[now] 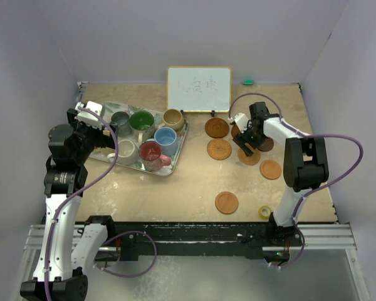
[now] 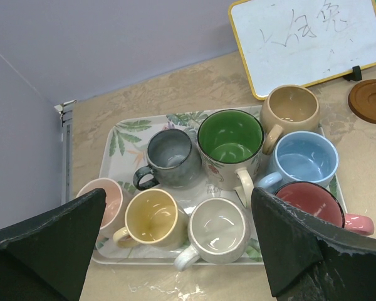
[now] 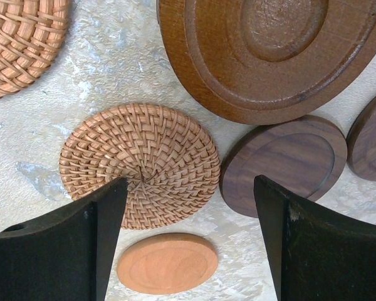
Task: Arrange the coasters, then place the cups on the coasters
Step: Move the cup to the center of the board.
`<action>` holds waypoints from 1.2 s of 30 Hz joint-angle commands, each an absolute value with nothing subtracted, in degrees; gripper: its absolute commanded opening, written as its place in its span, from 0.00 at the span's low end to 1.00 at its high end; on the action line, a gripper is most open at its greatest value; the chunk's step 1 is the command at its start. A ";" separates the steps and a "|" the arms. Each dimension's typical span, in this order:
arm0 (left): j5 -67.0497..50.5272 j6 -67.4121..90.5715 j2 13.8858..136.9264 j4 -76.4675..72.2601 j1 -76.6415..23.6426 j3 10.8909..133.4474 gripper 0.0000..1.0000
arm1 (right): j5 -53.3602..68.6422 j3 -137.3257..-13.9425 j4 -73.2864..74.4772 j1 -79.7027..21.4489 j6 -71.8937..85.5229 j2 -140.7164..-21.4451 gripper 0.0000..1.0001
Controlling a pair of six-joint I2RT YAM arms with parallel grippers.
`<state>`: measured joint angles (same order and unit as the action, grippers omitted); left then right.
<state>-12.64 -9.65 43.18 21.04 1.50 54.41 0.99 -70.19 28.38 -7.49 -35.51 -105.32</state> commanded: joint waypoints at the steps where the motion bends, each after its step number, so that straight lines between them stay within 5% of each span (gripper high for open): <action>1: -13.71 -10.00 43.06 18.63 2.02 54.18 0.95 | 0.26 -73.15 23.17 -7.29 -35.68 -108.69 0.83; 36: -13.80 -10.00 43.31 18.56 2.20 54.27 0.95 | 2.75 -82.32 26.33 -7.27 -33.47 -113.78 0.83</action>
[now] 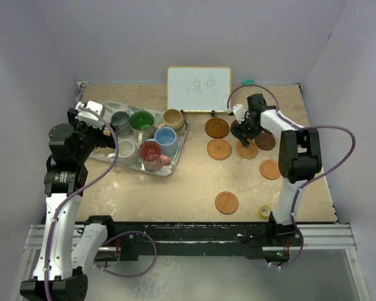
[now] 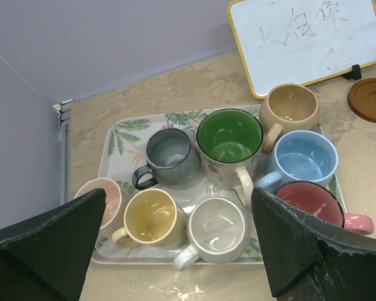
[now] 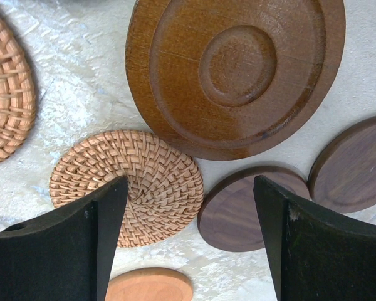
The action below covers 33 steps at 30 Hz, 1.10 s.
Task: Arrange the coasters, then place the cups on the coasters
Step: Move the cup to the center of the board.
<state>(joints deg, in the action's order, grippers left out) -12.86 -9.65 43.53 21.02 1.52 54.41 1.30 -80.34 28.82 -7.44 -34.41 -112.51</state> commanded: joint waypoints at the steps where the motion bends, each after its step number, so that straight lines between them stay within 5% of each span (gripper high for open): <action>1: -13.86 -9.95 43.21 18.62 2.20 54.25 0.95 | 2.95 -82.40 26.63 -7.29 -33.48 -113.81 0.83; 33: -19.28 -10.06 45.35 20.21 2.15 55.13 0.96 | 3.00 -69.67 38.28 -4.25 -35.11 -92.64 0.83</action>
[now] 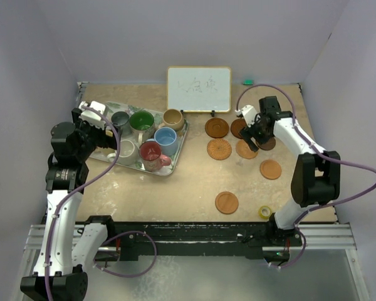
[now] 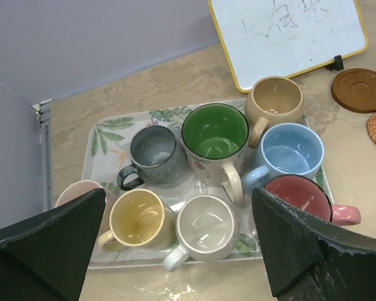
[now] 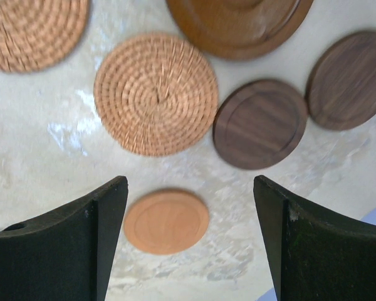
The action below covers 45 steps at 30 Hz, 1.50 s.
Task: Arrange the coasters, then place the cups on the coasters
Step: Move the cup to the center of the board.
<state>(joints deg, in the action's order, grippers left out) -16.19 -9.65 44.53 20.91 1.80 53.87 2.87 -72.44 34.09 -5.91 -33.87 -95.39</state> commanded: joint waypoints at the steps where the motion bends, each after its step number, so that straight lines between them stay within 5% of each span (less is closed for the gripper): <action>1: -19.66 -10.06 45.54 20.23 2.14 55.11 0.96 | 3.25 -68.51 38.90 -3.76 -35.62 -92.03 0.83; 15: -22.32 -8.54 45.46 17.54 2.11 51.19 0.98 | 9.38 -55.64 40.27 0.62 -38.19 -89.41 0.79; 31: -22.24 -8.74 44.81 17.05 2.18 50.27 0.98 | 9.53 -54.23 37.19 0.53 -36.81 -93.05 0.46; 45: -21.97 -8.76 43.74 16.87 2.11 49.66 0.98 | 8.70 -53.57 38.37 -8.24 -33.86 -92.86 0.36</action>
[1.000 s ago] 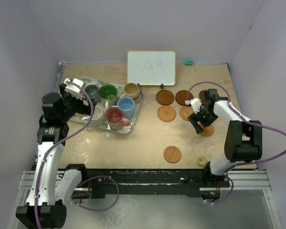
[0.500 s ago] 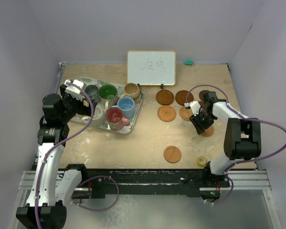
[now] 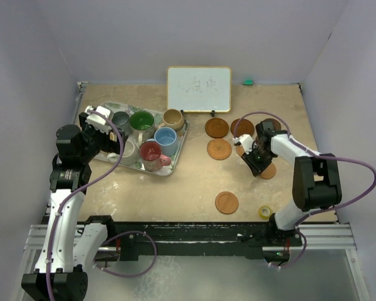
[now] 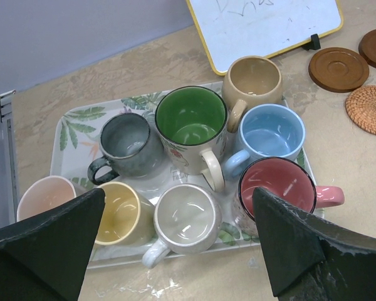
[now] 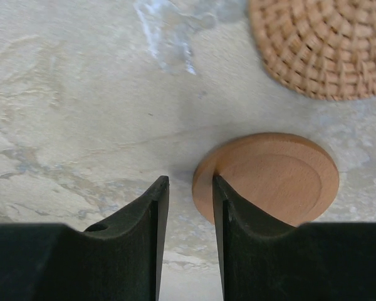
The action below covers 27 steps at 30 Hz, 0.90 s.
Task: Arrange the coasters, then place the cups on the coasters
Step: Move the cup to the center of the board.
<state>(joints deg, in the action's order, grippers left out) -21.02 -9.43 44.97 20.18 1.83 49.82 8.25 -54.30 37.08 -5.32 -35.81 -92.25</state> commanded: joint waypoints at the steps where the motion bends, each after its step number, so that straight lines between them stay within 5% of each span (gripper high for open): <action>1: -21.97 -8.76 43.64 16.87 2.12 49.62 0.98 | 8.50 -53.73 38.46 -9.02 -33.67 -93.06 0.36; 27: -21.27 -8.75 43.54 16.85 2.18 49.56 0.98 | 12.22 -63.46 43.66 -33.48 -32.07 -102.24 0.31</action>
